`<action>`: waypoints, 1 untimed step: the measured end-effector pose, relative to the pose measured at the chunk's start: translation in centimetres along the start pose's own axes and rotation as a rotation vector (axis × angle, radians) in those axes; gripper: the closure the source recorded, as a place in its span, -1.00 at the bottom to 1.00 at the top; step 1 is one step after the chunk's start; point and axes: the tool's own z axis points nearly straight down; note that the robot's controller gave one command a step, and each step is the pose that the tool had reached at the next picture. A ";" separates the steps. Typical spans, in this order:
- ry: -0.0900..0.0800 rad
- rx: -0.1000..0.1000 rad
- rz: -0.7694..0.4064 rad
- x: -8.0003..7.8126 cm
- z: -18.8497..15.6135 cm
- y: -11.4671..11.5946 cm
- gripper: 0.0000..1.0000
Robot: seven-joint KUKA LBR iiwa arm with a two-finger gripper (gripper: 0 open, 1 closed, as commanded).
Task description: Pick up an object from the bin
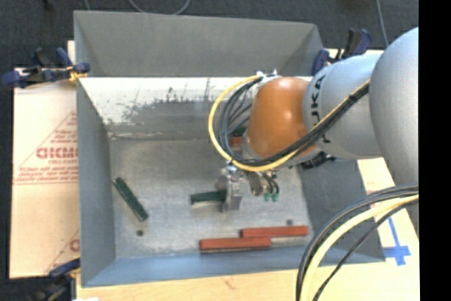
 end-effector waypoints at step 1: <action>-0.005 0.000 -0.104 2.3 -14.6 4.8 1.00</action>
Offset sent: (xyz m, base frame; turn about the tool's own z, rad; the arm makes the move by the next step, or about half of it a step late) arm -0.0282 0.0456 0.1401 -0.1085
